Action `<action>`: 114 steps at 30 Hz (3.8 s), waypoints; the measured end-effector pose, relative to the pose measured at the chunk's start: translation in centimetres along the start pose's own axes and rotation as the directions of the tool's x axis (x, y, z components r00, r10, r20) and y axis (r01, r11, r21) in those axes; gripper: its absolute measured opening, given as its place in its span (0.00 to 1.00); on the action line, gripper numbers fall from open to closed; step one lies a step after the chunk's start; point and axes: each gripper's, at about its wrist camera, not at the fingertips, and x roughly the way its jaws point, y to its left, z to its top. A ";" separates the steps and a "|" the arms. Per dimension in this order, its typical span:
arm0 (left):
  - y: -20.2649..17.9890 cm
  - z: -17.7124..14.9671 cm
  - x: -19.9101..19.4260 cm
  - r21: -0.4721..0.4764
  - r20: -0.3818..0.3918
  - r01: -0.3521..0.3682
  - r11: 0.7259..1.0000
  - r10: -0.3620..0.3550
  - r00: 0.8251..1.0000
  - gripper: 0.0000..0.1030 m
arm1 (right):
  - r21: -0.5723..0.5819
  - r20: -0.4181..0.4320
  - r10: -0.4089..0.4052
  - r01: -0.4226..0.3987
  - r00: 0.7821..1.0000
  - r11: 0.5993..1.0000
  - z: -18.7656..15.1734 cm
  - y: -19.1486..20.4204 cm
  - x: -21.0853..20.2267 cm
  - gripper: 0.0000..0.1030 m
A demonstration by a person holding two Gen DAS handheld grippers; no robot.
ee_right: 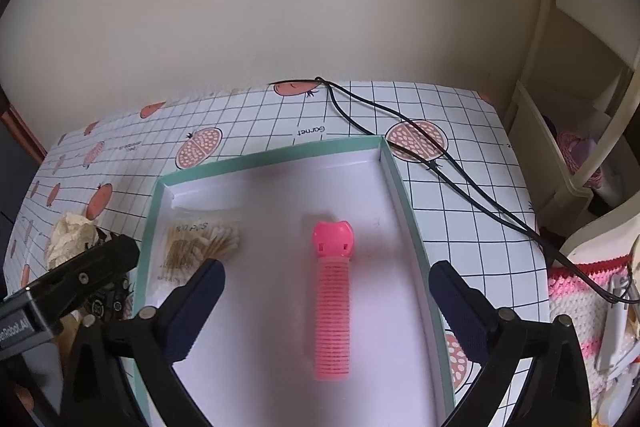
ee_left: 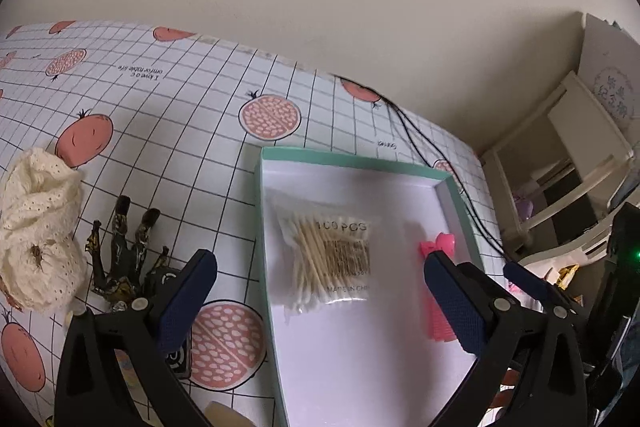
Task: Organize objects
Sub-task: 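Withdraw both tools from the tray back toward the remaining items, then grasp the cream plastic clip with the right tool while the left tool grasps the block toy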
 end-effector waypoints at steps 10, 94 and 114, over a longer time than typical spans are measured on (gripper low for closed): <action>1.0 0.4 -5.1 -0.027 0.115 0.039 0.999 -0.036 0.993 1.00 | -0.016 0.038 0.022 -0.022 0.999 1.000 0.1 1.6 -2.5 1.00; 18.3 -10.4 -10.9 -0.359 -0.280 -0.238 0.902 0.139 0.950 0.67 | -0.304 -0.318 0.139 -0.240 0.938 0.922 -10.7 21.4 0.6 0.48; 17.6 -9.7 -12.3 -0.340 -0.239 -0.212 0.916 0.134 0.962 0.42 | -0.311 -0.301 0.163 -0.258 0.940 0.915 -10.6 21.3 0.1 0.48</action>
